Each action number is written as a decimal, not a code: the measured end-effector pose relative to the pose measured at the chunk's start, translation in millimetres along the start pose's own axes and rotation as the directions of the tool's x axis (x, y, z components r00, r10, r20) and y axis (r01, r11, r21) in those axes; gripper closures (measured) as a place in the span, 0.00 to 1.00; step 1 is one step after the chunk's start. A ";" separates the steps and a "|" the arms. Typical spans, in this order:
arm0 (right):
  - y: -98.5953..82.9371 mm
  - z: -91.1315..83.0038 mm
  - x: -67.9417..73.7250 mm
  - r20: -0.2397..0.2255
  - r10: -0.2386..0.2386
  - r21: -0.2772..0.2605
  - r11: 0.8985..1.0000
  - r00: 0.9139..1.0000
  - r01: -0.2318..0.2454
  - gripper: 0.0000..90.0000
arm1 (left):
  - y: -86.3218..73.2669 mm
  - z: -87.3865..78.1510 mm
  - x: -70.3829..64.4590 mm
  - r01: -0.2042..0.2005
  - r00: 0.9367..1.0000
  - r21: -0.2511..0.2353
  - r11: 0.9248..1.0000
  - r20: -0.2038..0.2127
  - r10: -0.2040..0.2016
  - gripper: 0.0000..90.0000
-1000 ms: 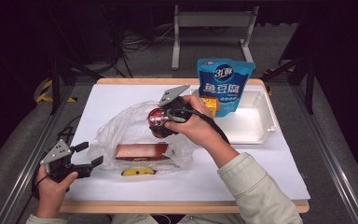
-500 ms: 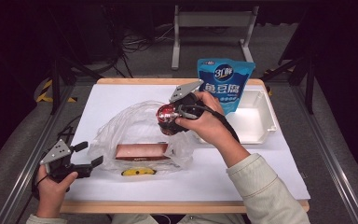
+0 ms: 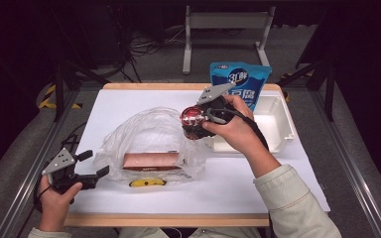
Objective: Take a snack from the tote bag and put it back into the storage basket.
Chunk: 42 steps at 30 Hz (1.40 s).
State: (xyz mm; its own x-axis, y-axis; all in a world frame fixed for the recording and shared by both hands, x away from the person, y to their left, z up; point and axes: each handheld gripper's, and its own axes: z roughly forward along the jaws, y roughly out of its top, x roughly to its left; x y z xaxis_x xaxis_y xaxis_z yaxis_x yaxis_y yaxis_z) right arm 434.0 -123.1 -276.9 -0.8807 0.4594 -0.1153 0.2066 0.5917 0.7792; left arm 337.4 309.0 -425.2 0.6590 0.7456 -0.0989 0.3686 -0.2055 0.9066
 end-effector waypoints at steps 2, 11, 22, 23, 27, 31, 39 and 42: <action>-2.5 -3.8 -2.5 0.008 0.004 0.001 1.000 1.000 -0.004 0.27 | 0.1 0.2 -0.1 -0.001 1.000 0.001 1.000 0.001 0.001 0.12; -11.3 -19.1 -14.0 0.041 0.029 -0.011 1.000 0.999 -0.029 0.27 | 0.0 0.7 -0.5 -0.013 1.000 0.012 1.000 -0.002 0.013 0.11; -24.2 -36.3 -31.1 0.089 0.055 -0.016 0.998 0.995 -0.054 0.27 | 0.1 0.1 -0.4 -0.012 1.000 0.011 1.000 -0.003 0.012 0.11; -25.4 -37.9 -32.7 0.093 0.052 -0.013 0.999 0.994 -0.051 0.27 | 0.0 0.0 -0.4 -0.009 1.000 0.010 1.000 -0.003 0.009 0.11; -30.6 -45.6 -38.7 0.110 0.059 -0.008 0.998 0.992 -0.059 0.27 | 0.2 -0.2 -0.2 -0.009 1.000 0.008 1.000 -0.005 0.009 0.11; -35.5 -50.7 -43.5 0.121 0.070 -0.012 0.998 0.990 -0.069 0.27 | 0.1 0.3 -0.7 -0.009 1.000 0.011 1.000 -0.005 0.009 0.11; -46.5 -60.7 -57.4 0.154 0.086 -0.012 0.996 0.984 -0.085 0.27 | 0.3 0.9 -1.1 -0.012 1.000 0.013 1.000 -0.005 0.012 0.11; -50.2 -64.4 -62.2 0.162 0.096 -0.012 0.995 0.982 -0.095 0.27 | 0.2 0.9 -0.9 -0.012 1.000 0.012 1.000 -0.006 0.012 0.11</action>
State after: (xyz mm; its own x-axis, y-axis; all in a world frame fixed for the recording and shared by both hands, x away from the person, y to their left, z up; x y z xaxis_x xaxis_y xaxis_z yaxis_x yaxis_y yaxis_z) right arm 450.9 -224.1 -269.1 -0.7761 0.6153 -0.1382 0.2845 0.5371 0.7941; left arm 337.5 307.7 -425.4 0.6594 0.7469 -0.0852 0.3686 -0.2224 0.9026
